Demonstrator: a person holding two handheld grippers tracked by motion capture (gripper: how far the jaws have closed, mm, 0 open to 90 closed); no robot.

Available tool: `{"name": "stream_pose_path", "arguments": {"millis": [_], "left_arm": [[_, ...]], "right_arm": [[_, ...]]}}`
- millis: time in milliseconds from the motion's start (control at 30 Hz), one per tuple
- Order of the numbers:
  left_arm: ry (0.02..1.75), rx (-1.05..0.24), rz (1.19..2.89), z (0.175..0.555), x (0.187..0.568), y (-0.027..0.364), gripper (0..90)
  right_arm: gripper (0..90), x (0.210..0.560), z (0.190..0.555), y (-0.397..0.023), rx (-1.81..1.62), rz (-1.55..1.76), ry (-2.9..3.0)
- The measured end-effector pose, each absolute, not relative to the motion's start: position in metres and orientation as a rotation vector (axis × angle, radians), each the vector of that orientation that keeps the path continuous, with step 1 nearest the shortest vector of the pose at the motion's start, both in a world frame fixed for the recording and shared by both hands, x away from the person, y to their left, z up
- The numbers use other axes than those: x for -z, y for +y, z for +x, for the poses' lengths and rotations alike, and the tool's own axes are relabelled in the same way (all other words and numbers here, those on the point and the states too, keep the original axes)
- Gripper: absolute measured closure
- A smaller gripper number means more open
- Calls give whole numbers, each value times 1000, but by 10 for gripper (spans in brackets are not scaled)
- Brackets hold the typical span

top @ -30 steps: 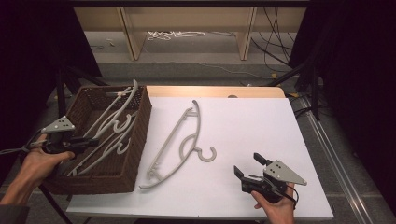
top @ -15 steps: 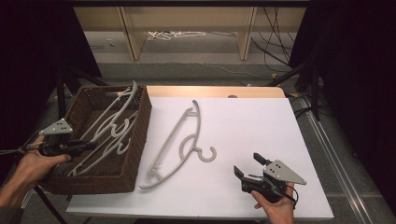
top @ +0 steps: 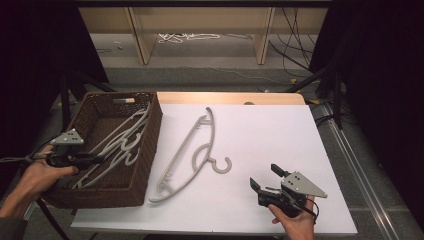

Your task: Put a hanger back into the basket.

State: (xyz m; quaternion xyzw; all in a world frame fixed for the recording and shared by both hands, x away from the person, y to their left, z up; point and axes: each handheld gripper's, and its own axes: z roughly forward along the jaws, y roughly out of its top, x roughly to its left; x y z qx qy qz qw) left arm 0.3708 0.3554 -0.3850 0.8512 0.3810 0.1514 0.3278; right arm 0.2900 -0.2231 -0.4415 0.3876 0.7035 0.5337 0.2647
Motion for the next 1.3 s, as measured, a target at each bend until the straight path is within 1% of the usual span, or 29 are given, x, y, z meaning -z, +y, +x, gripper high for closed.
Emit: {"name": "stream_pose_path", "arguments": {"millis": [133,200,300,367,433,533,567,633,733,800,900,1033,1100,1133,1300], "left_arm": [[1014,-368,2256,374,387,352,812],[1002,-341,2330,379,388,353,810],[1048,-304,2333,384,393,349,802],[1029,-277,2398,387,393,349,800],[1062,-274,2402,389,396,347,788],[1086,-278,2367,390,393,349,710],[1108,-300,2326,389,393,348,661],[1107,-314,2307,388,388,349,626],[1132,-371,2228,386,379,346,524],[1111,-398,2195,383,373,342,501],[1103,-414,2173,379,363,336,420],[1076,-449,2124,373,354,322,358],[1086,-477,2058,370,350,311,335],[1095,-483,2021,369,348,305,327],[1055,-492,1985,361,339,282,299]], "right_arm": [[183,442,290,-223,-1448,1043,1895],[184,441,290,-223,-1441,1047,1902],[184,441,289,-223,-1427,1043,1901],[184,442,290,-223,-1443,1044,1901],[184,442,290,-223,-1443,1046,1900],[184,442,290,-224,-1447,1041,1897],[184,442,290,-224,-1447,1049,1898],[184,442,290,-223,-1449,1041,1895],[184,442,290,-223,-1445,1044,1900],[183,441,290,-223,-1442,1048,1902],[183,442,290,-223,-1443,1043,1899],[183,441,290,-223,-1433,1047,1904],[183,442,290,-223,-1441,1048,1902],[183,441,290,-223,-1437,1050,1902],[183,441,289,-224,-1437,1050,1901]]}}
